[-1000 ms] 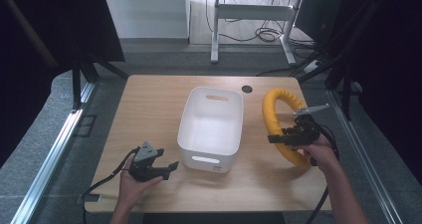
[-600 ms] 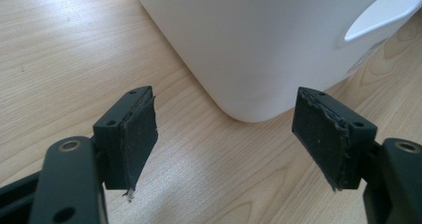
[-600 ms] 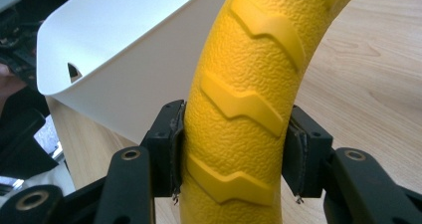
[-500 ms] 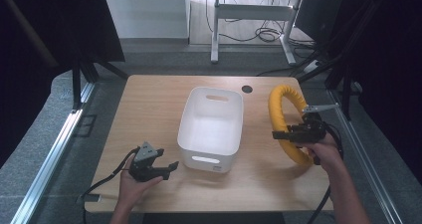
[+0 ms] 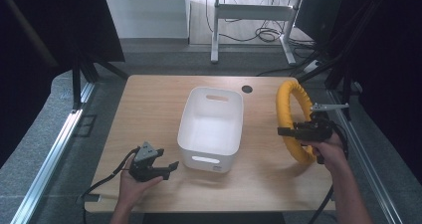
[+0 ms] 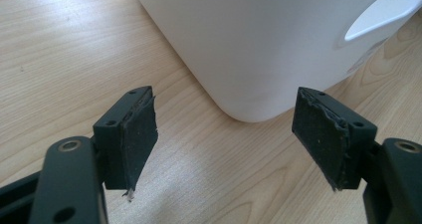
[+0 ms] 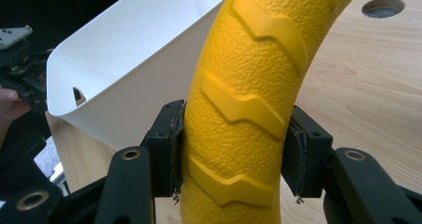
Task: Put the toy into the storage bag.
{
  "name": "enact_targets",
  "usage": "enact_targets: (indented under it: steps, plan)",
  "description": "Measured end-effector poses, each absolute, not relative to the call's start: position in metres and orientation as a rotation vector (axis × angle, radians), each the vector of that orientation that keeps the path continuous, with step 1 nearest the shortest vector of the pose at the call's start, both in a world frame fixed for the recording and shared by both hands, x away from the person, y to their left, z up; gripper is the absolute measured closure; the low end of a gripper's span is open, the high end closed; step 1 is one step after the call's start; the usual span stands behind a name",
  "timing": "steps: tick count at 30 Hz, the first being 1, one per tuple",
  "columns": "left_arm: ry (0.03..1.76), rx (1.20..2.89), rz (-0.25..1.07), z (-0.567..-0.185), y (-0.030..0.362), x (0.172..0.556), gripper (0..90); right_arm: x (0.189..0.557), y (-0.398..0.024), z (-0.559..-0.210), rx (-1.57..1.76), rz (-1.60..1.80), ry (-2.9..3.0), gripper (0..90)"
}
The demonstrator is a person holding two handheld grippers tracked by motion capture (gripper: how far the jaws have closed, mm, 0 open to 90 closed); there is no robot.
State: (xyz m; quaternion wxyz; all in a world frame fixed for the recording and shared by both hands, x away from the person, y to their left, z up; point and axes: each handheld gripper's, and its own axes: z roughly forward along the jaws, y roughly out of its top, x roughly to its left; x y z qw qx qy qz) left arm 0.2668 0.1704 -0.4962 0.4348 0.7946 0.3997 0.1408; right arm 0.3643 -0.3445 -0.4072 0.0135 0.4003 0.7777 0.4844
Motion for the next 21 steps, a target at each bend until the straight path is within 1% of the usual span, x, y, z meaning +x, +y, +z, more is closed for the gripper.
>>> enact_targets:
  steps: [21]
  plan:
    - [0.994, 1.981, 0.353, -0.4962, 0.1706, 0.2670, 25.8, 0.3623, -0.3511, -0.3974, 1.233, 1.649, 2.300, 49.4]
